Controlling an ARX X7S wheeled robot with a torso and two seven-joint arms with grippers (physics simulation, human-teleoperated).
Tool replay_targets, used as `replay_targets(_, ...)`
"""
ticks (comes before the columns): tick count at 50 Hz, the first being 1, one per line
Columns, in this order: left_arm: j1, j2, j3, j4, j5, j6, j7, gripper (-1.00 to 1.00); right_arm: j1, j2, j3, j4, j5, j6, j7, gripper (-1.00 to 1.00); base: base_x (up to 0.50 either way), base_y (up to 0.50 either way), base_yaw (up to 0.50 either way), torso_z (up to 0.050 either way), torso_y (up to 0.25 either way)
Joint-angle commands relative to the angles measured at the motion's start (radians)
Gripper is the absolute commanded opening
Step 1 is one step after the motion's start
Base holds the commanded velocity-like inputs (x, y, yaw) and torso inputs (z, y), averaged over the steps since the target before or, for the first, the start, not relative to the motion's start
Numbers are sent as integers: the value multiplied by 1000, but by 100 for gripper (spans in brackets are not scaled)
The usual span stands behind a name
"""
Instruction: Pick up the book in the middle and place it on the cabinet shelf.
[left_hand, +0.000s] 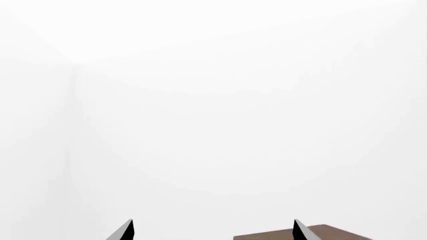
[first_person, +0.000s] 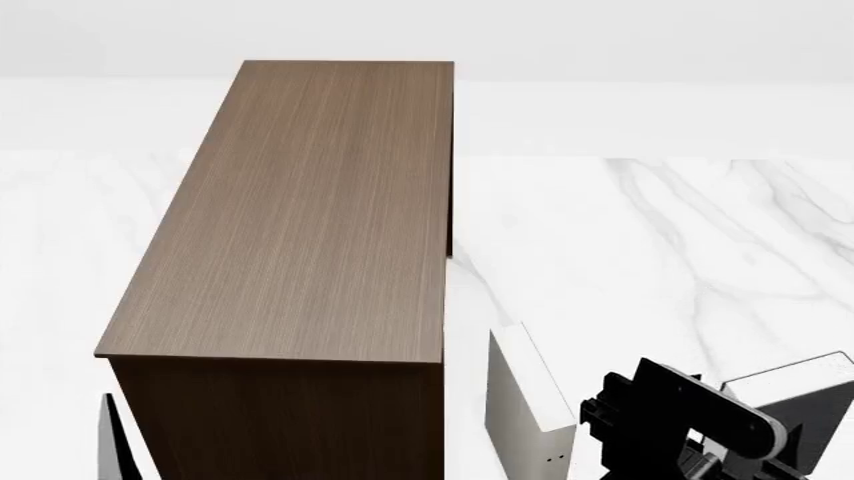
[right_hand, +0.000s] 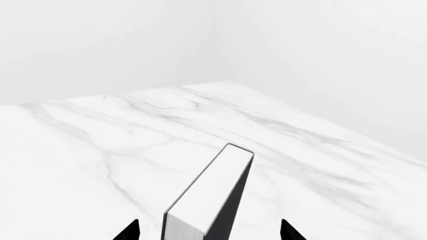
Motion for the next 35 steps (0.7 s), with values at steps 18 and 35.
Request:
replay_targets(18,5,8,-10,6,10,-5,18,100,61,-30,-7,193,-16,-132,-52,100,0,0,0,0,0)
replay_targets(35,4,1,-3,6,8,-8,14,100,103,-37,-14,327,-11,-214,-69,100,0,0,0,0,0)
